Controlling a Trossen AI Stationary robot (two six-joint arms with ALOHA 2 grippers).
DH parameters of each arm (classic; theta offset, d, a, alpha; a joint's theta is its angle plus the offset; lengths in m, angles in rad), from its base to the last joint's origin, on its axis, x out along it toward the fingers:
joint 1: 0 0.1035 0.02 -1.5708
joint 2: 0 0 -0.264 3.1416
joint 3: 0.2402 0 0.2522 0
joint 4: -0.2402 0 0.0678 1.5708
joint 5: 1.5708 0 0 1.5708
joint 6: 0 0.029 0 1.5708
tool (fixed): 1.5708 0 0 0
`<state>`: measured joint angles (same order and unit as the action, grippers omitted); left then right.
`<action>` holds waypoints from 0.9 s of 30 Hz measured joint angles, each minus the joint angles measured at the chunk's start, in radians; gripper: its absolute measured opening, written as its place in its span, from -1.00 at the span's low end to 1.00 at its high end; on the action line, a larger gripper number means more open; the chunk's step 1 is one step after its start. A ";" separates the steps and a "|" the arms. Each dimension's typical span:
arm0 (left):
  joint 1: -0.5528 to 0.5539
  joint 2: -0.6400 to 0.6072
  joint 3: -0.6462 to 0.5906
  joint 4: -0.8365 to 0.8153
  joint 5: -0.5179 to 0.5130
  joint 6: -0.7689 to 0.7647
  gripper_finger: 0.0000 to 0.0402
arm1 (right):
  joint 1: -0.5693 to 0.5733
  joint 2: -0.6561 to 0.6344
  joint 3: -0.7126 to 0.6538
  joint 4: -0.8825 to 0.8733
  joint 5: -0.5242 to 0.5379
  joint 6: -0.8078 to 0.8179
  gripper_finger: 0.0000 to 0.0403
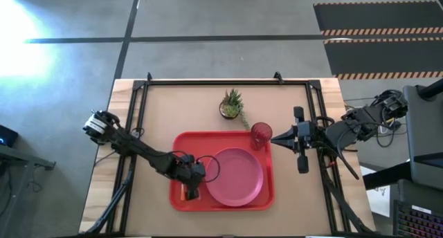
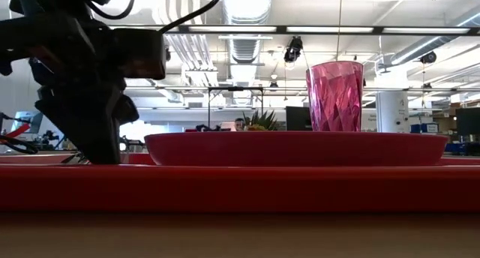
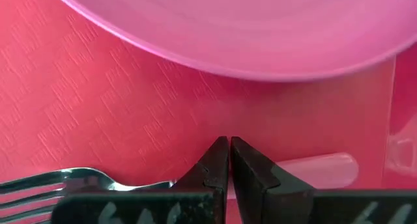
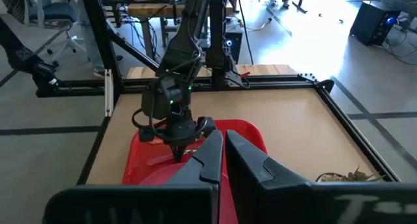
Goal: Pick and place plate/cup/fork/spoon on tray
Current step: Adjust the silverware on the orange tray, then return to Home Position
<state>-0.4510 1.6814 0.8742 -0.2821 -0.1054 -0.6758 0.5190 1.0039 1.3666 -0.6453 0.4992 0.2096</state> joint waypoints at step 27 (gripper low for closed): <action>0.022 -0.192 0.227 -0.461 -0.319 0.161 -1.00 | 0.000 0.000 0.000 -0.044 -0.054 -0.007 -0.96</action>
<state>-0.4288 1.4895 1.1010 -0.7431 -0.4249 -0.5152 0.5186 1.0042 1.3666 -0.6896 0.4447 0.2029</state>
